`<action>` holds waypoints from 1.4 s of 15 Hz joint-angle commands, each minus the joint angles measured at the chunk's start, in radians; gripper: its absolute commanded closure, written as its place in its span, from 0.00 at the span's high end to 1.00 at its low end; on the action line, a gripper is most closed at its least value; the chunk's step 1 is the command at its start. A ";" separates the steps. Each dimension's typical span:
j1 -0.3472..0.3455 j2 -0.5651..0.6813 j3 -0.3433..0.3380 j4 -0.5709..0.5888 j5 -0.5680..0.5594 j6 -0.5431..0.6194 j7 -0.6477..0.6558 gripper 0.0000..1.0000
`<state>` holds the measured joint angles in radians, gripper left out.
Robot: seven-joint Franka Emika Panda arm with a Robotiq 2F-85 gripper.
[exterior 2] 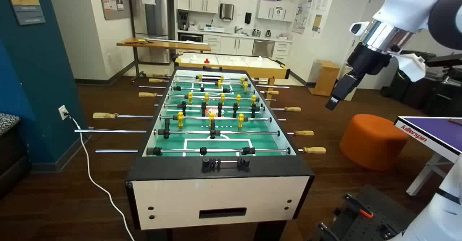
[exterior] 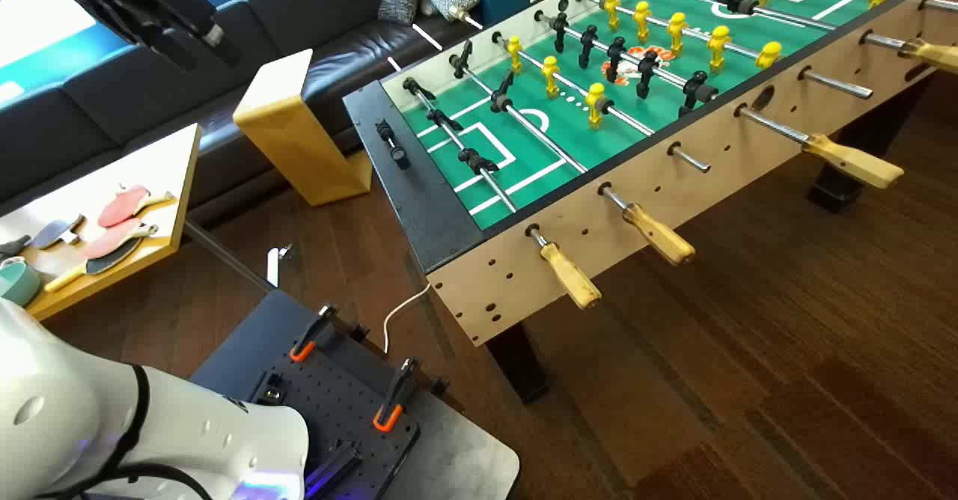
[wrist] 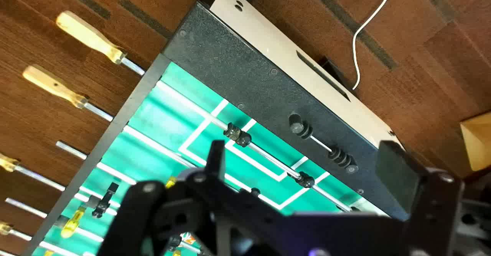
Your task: Rotate the first rod on the right side of the foosball table
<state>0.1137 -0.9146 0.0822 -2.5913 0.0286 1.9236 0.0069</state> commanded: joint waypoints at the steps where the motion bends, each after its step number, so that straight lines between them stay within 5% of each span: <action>1: -0.003 0.001 0.002 0.002 0.002 -0.002 -0.002 1.00; 9: -0.033 0.019 -0.052 0.018 0.000 0.013 -0.019 1.00; 21: -0.158 0.213 -0.483 0.057 0.094 0.070 -0.267 1.00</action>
<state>-0.0200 -0.8083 -0.3575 -2.5788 0.0770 1.9657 -0.1964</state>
